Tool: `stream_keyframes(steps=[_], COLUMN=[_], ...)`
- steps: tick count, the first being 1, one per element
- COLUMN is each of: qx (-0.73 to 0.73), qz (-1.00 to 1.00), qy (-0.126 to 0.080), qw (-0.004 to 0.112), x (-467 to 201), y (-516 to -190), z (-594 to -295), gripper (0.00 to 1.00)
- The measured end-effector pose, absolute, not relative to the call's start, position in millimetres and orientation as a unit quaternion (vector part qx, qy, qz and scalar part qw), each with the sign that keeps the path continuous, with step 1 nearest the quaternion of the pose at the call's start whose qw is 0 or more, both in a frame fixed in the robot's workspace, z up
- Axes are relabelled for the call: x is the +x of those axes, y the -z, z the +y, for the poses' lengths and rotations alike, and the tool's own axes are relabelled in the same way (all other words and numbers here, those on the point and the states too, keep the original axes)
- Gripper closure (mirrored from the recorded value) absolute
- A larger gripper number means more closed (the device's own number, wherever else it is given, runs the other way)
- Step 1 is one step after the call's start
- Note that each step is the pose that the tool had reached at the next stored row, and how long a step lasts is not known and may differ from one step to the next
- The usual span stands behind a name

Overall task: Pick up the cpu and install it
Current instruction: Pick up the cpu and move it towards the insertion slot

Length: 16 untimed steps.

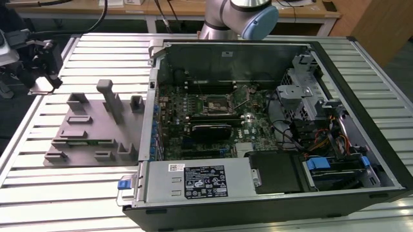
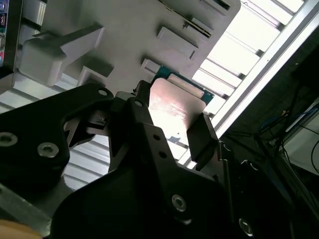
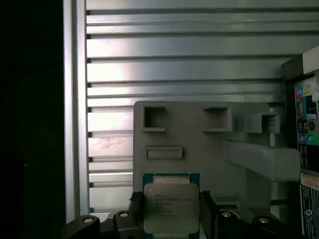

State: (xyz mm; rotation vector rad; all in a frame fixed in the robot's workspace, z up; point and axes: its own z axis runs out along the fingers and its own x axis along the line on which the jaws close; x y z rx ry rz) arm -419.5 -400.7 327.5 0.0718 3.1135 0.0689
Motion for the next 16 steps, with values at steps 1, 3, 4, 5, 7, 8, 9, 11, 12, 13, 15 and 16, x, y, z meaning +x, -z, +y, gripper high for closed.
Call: stream_keyframes(steps=[1,3,4,5,7,8,9,11,12,13,15,16], qx=[0.023,0.023,0.023,0.023,0.023,0.023,0.023,0.023,0.023,0.023,0.023,0.023], qz=[0.999,0.999,0.999,0.999,0.999,0.999,0.999,0.999,0.999,0.999,0.999,0.999], qy=[-0.022,-0.022,-0.022,-0.022,-0.022,-0.022,-0.022,-0.022,-0.022,-0.022,-0.022,-0.022], qw=[0.013,0.013,0.013,0.013,0.013,0.013,0.013,0.013,0.013,0.013,0.013,0.013], x=[-419.5,-419.5,-419.6,-419.5,-419.5,-419.5,-419.5,-419.5,-419.5,-419.5,-419.5,-419.5], y=[-330.3,-334.4,-336.4,-338.6,-342.7,-345.2,-347.0,-350.4,-352.0,-353.4,-358.7,-360.4], z=[-400.7,-400.7,-400.6,-400.6,-400.6,-400.7,-400.7,-400.7,-400.7,-400.7,-400.6,-400.6], gripper=[0.46,0.46,0.46,0.46,0.46,0.46,0.46,0.46,0.46,0.46,0.46,0.46])
